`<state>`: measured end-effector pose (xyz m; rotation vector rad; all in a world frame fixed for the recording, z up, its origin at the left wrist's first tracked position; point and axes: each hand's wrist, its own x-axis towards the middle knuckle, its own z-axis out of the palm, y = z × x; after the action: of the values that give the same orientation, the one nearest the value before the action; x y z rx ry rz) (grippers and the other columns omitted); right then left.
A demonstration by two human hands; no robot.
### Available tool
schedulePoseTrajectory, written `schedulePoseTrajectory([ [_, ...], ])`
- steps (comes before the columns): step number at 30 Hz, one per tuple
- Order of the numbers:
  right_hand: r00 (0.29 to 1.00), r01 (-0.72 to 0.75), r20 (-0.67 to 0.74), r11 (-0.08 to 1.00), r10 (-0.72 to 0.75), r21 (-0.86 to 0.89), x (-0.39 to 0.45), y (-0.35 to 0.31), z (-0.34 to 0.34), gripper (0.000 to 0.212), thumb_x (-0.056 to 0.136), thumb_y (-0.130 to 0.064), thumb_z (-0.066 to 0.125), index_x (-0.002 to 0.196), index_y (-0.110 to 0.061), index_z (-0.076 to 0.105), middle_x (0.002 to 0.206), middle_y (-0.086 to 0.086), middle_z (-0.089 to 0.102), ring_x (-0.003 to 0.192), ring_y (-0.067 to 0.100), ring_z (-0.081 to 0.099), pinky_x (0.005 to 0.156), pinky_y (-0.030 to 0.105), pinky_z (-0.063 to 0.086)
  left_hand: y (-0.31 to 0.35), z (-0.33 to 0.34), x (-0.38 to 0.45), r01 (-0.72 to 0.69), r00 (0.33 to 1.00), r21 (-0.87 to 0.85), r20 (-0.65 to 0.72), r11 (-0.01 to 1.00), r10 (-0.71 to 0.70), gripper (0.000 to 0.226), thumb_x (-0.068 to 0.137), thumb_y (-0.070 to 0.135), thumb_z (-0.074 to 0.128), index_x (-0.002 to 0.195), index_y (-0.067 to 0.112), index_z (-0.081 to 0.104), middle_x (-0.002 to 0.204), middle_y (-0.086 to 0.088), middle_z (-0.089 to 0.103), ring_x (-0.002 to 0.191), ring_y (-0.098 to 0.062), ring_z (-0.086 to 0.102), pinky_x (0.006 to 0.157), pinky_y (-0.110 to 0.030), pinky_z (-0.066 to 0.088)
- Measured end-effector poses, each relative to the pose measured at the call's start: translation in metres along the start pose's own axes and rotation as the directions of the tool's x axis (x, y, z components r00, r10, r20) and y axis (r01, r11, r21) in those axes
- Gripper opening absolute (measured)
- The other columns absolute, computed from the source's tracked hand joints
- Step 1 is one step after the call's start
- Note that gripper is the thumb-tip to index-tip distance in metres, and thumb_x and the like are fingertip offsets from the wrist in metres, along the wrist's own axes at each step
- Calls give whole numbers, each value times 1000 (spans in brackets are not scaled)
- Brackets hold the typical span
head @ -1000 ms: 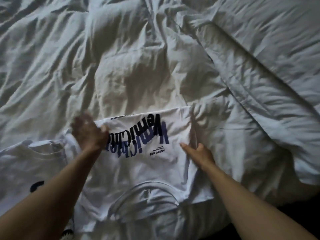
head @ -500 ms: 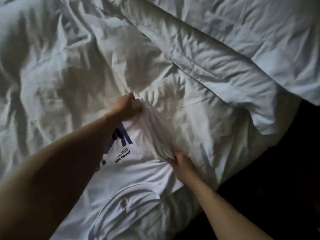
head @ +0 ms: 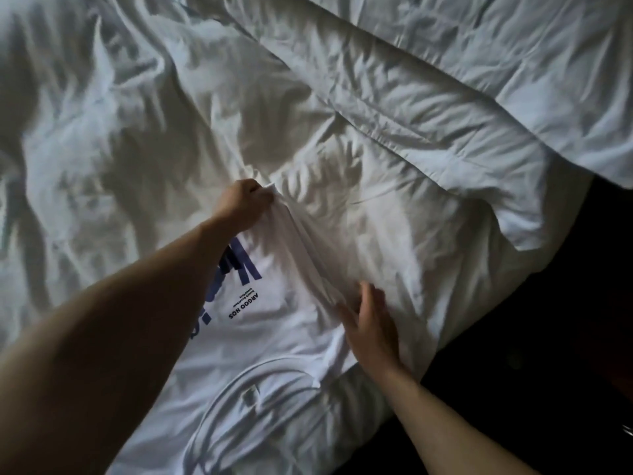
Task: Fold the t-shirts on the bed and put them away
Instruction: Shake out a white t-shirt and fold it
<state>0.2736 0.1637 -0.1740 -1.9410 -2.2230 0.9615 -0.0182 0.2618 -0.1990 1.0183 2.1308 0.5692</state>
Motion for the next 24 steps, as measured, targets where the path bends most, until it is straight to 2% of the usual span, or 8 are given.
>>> schedulePoseTrajectory([
  [3, 999, 34, -34, 988, -39, -149, -20, -9, 5, 53, 88, -58, 44, 111, -14, 61, 107, 10, 63, 98, 32, 63, 81, 39, 51, 0, 3, -3, -14, 1000, 31, -26, 999, 14, 22, 94, 33, 61, 80, 16, 61, 81, -12, 63, 84, -34, 63, 70, -36, 46],
  [5, 989, -84, 108, 990, 97, -112, -20, -15, 9, 57, 91, -58, 48, 130, -17, 53, 126, 8, 59, 115, 29, 58, 89, 34, 45, 0, 4, -6, -34, 999, 57, -39, 998, 36, 23, 95, 33, 61, 87, 12, 66, 89, -18, 68, 86, -36, 63, 72, -39, 47],
  [8, 973, -213, 93, 977, 211, 18, -14, -19, 19, 60, 96, -42, 54, 146, -13, 37, 141, 9, 53, 124, 29, 54, 93, 33, 41, 0, 4, -7, -51, 997, 60, -59, 997, 55, 26, 94, 32, 61, 95, 7, 69, 94, -20, 69, 88, -38, 63, 71, -38, 47],
  [14, 964, -264, 65, 883, 259, 389, -25, -17, 22, 10, 92, -20, 64, 97, -12, 69, 88, 7, 72, 85, 21, 66, 75, 30, 47, 3, 0, -10, -36, 996, 26, -77, 999, 38, 25, 95, 29, 60, 96, 5, 68, 83, -13, 62, 80, -29, 56, 65, -30, 33],
  [17, 941, -328, 79, 833, 328, 445, -30, -5, 19, 18, 95, -19, 61, 77, -15, 65, 73, 7, 69, 70, 10, 62, 64, 24, 40, 6, -2, -9, -33, 996, 6, -78, 999, 34, 21, 95, 27, 60, 96, 8, 69, 84, -10, 60, 79, -25, 54, 66, -28, 33],
  [20, 944, -329, 49, 912, 327, 244, -25, 2, 20, 25, 100, -26, 53, 95, -8, 70, 95, 17, 72, 93, 31, 66, 72, 32, 41, 7, 0, -9, -32, 997, 6, -65, 999, 32, 17, 96, 27, 60, 96, 12, 69, 83, -8, 59, 78, -23, 53, 65, -27, 32],
  [22, 966, -245, -93, 970, 243, -8, -25, -3, 21, 29, 100, -26, 48, 96, -9, 70, 100, 21, 67, 97, 41, 62, 78, 39, 46, 5, 1, -9, -31, 997, -1, -68, 1000, 31, 15, 95, 26, 60, 92, 14, 67, 83, -10, 60, 77, -24, 53, 65, -27, 33],
  [24, 974, -190, -144, 975, 174, -111, -29, -6, 24, 38, 89, -43, 51, 98, -10, 68, 105, 21, 61, 101, 43, 58, 81, 46, 48, 3, 2, -8, -29, 998, -9, -58, 1000, 29, 13, 95, 27, 60, 88, 16, 65, 82, -11, 60, 76, -25, 53, 65, -29, 34],
])
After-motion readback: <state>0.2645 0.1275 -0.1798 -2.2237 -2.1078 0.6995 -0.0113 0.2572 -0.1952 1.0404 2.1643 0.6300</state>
